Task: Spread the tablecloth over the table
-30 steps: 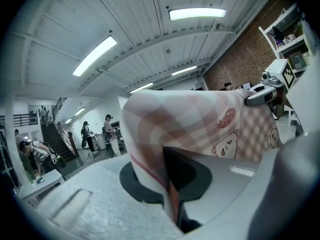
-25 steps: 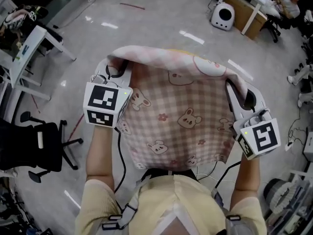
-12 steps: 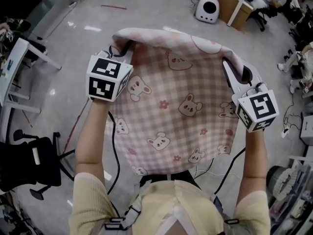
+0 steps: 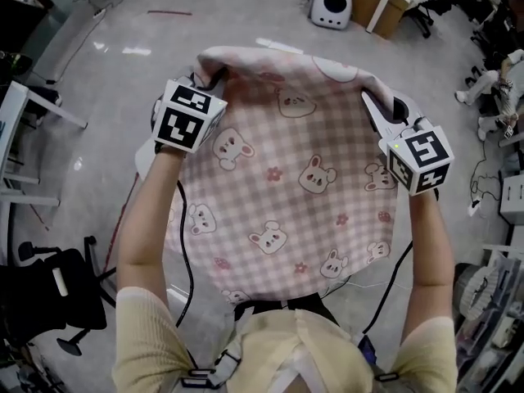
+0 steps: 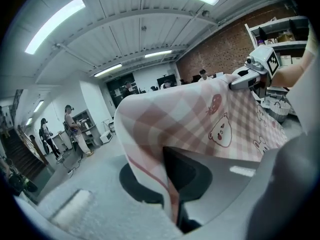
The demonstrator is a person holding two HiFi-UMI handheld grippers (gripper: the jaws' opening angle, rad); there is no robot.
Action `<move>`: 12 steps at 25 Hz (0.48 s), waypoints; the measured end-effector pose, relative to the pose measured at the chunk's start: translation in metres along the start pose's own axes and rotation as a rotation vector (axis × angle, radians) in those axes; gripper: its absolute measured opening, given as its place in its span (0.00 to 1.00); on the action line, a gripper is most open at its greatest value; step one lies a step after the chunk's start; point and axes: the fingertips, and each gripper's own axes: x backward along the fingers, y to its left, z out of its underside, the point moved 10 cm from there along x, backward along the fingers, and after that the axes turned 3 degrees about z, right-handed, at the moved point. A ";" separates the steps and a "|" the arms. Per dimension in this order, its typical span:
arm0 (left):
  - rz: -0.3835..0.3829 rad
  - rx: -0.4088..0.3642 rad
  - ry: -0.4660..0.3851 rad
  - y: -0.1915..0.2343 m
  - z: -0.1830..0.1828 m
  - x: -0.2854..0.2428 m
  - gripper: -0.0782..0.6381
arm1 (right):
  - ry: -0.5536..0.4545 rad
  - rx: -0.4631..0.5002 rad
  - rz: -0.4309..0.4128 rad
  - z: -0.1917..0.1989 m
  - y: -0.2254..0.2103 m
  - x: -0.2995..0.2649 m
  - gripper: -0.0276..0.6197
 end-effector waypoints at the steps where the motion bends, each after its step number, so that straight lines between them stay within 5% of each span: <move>1: 0.004 -0.013 0.004 0.001 -0.001 -0.003 0.12 | 0.009 -0.006 0.013 0.001 -0.001 -0.001 0.10; 12: 0.111 -0.150 0.053 0.010 0.000 -0.026 0.13 | 0.059 -0.016 0.034 0.011 -0.002 -0.010 0.11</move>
